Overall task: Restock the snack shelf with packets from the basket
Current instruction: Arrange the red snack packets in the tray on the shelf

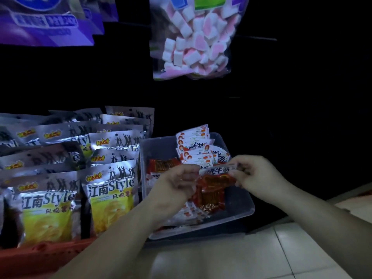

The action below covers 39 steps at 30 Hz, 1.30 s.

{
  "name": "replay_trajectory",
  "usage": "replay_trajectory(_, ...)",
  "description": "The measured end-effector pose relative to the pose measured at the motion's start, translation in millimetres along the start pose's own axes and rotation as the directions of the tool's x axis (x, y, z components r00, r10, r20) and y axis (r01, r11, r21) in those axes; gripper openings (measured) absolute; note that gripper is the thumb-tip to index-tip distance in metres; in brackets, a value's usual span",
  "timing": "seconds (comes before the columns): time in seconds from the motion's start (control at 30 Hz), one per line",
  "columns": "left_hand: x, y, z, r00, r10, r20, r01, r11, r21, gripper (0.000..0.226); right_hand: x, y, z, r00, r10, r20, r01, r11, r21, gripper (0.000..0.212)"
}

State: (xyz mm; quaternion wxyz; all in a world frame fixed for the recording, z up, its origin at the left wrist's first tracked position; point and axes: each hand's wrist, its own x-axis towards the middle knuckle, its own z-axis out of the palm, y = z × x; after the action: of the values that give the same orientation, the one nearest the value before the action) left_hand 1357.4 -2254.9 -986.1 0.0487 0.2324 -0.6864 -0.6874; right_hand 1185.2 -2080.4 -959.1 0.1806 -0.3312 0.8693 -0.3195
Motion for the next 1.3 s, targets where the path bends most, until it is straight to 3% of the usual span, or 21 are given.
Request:
replay_trajectory(0.13, 1, -9, 2, 0.997, -0.056, 0.045, 0.056, 0.998, 0.008, 0.046, -11, 7, 9, 0.989, 0.109, 0.102, -0.104, 0.993, -0.052, 0.029)
replay_trajectory(0.23, -4, -14, 9, 0.989, -0.114, 0.099, 0.11, 0.993, 0.046, 0.04, -20, 7, 18, 0.948, 0.168, 0.271, -0.112, 0.971, -0.211, 0.009)
replay_trajectory(0.33, -8, -19, 18, 0.977, -0.188, 0.103, 0.179, 0.98, 0.085, 0.039, -27, 5, 21, 0.916, 0.172, 0.361, 0.049, 0.848, -0.528, 0.029)
replay_trajectory(0.47, -3, -14, 14, 0.977, -0.206, -0.053, 0.209, 0.976, 0.061, 0.036, -29, 0, 24, 0.885, 0.074, 0.46, 0.266, 0.729, -0.63, 0.03)
replay_trajectory(0.63, -7, -10, 9, 0.978, -0.196, -0.074, 0.202, 0.976, 0.08, 0.034, -28, 10, 15, 0.728, 0.367, 0.579, 0.094, 0.783, -0.614, 0.034)
replay_trajectory(0.73, -8, -12, 14, 0.976, -0.194, -0.095, 0.203, 0.975, 0.092, 0.034, -32, 7, 13, 0.798, 0.272, 0.538, 0.047, 0.862, -0.505, 0.051)
replay_trajectory(0.83, -7, -9, 17, 0.973, -0.193, -0.13, 0.202, 0.978, 0.055, 0.036, -27, 7, 20, 0.891, 0.187, 0.415, -0.092, 0.967, -0.238, 0.023)
replay_trajectory(0.9, -6, -6, 17, 0.972, -0.188, -0.143, 0.196, 0.98, 0.044, 0.036, -21, 9, 26, 0.919, 0.192, 0.343, -0.136, 0.974, -0.18, 0.02)
replay_trajectory(1.03, -3, -6, 13, 0.971, -0.163, -0.176, 0.173, 0.984, 0.045, 0.031, 15, 4, 38, 0.982, 0.067, 0.175, 0.011, 0.912, -0.411, 0.045)
replay_trajectory(1.17, -1, -8, 9, 0.968, -0.168, -0.185, 0.179, 0.983, 0.045, 0.035, 45, -1, 68, 0.979, 0.064, 0.194, 0.074, 0.775, -0.628, 0.072)
replay_trajectory(1.23, -1, -9, 7, 0.964, -0.183, -0.193, 0.19, 0.981, 0.022, 0.035, 50, 5, 79, 0.98, 0.094, 0.173, 0.043, 0.755, -0.654, 0.064)
replay_trajectory(1.3, -1, -10, 3, 0.963, -0.191, -0.193, 0.196, 0.981, 0.007, 0.036, 50, 10, 81, 0.987, 0.057, 0.152, 0.069, 0.701, -0.71, 0.032)
